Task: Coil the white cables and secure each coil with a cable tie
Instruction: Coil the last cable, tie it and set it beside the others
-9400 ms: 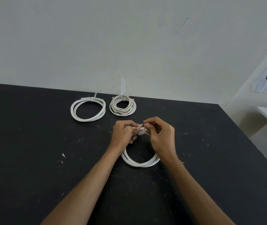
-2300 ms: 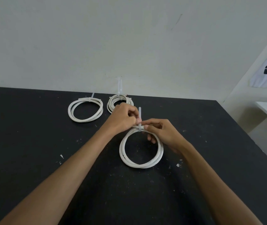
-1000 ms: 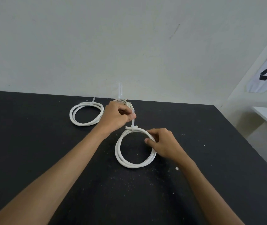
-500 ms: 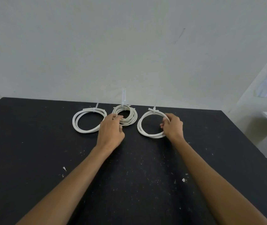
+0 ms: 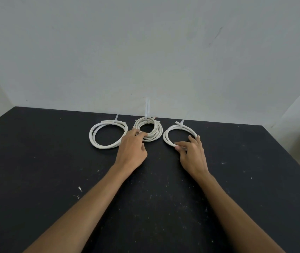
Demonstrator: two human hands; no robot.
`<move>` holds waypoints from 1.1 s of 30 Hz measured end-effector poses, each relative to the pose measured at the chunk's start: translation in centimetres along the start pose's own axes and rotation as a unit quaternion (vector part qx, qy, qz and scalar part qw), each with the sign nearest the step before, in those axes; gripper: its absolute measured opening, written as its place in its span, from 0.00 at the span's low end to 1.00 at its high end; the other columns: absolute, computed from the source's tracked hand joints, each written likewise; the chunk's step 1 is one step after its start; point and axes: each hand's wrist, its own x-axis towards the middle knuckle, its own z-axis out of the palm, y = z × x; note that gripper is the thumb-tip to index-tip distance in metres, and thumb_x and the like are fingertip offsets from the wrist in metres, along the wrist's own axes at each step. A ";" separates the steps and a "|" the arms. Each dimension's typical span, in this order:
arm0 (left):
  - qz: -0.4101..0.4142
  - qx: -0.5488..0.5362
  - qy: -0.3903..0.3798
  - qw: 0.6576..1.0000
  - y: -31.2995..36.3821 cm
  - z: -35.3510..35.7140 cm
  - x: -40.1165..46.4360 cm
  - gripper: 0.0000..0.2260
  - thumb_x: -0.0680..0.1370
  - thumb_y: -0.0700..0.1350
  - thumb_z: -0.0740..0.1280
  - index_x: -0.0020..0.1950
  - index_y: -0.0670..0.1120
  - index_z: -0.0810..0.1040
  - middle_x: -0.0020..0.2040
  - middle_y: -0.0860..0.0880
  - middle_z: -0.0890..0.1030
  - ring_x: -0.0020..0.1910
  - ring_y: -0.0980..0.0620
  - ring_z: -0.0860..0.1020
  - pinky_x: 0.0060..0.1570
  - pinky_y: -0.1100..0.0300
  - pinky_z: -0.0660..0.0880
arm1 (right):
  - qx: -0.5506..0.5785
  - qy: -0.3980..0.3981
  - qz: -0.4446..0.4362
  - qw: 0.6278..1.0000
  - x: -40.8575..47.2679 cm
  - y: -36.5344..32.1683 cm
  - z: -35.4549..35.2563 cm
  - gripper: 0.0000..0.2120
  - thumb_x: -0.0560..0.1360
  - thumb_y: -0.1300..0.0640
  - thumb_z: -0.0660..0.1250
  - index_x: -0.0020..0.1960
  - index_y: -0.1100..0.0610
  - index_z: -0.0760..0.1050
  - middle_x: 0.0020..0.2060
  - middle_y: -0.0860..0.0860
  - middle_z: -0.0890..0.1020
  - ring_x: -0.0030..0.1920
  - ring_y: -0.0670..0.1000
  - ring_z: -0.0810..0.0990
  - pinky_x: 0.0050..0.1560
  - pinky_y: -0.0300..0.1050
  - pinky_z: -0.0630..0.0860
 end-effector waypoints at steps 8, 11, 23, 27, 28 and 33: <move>0.019 0.011 0.000 1.000 0.0 1.1 0.3 0.20 0.83 0.41 0.67 0.75 0.48 0.78 0.69 0.48 0.77 0.67 0.48 0.76 0.68 0.54 0.73 | 0.029 0.022 -0.046 0.998 2.8 0.1 0.2 0.10 0.85 0.57 0.68 0.62 0.57 0.86 0.64 0.56 0.85 0.82 0.60 0.65 0.83 0.54 0.53; 0.025 0.025 0.005 0.999 0.0 1.6 0.6 0.20 0.82 0.41 0.69 0.75 0.46 0.78 0.66 0.45 0.78 0.64 0.46 0.77 0.66 0.52 0.75 | 0.025 0.016 -0.065 0.997 3.0 0.5 0.3 0.10 0.85 0.55 0.68 0.62 0.55 0.86 0.65 0.57 0.84 0.81 0.60 0.67 0.82 0.58 0.58; 0.022 0.072 -0.018 0.997 -0.9 2.0 1.9 0.21 0.82 0.42 0.68 0.76 0.44 0.76 0.66 0.45 0.76 0.63 0.46 0.77 0.66 0.52 0.75 | 0.005 0.012 -0.108 0.994 4.4 0.1 0.0 0.08 0.82 0.56 0.71 0.58 0.54 0.87 0.54 0.50 0.82 0.55 0.53 0.80 0.60 0.54 0.79; 0.033 0.061 -0.013 0.998 -1.0 1.5 0.9 0.23 0.81 0.40 0.68 0.77 0.43 0.75 0.70 0.46 0.76 0.68 0.46 0.76 0.68 0.53 0.75 | -0.042 0.062 -0.100 0.992 3.7 -0.4 0.2 0.06 0.81 0.62 0.71 0.49 0.58 0.86 0.43 0.51 0.79 0.45 0.56 0.78 0.47 0.57 0.78; 0.035 0.060 -0.011 0.998 -1.2 1.4 0.7 0.23 0.81 0.40 0.68 0.77 0.44 0.75 0.70 0.46 0.75 0.68 0.47 0.76 0.67 0.53 0.76 | -0.043 0.066 -0.095 0.992 3.5 -0.5 0.2 0.06 0.81 0.63 0.71 0.48 0.58 0.86 0.42 0.51 0.79 0.44 0.57 0.78 0.46 0.56 0.78; 0.033 0.069 -0.027 0.997 -1.3 1.5 0.3 0.23 0.84 0.42 0.65 0.80 0.42 0.71 0.76 0.44 0.72 0.76 0.44 0.71 0.75 0.51 0.71 | 0.014 0.068 -0.077 0.995 3.0 -0.6 0.1 0.10 0.80 0.66 0.71 0.58 0.60 0.87 0.51 0.54 0.83 0.52 0.55 0.82 0.54 0.52 0.80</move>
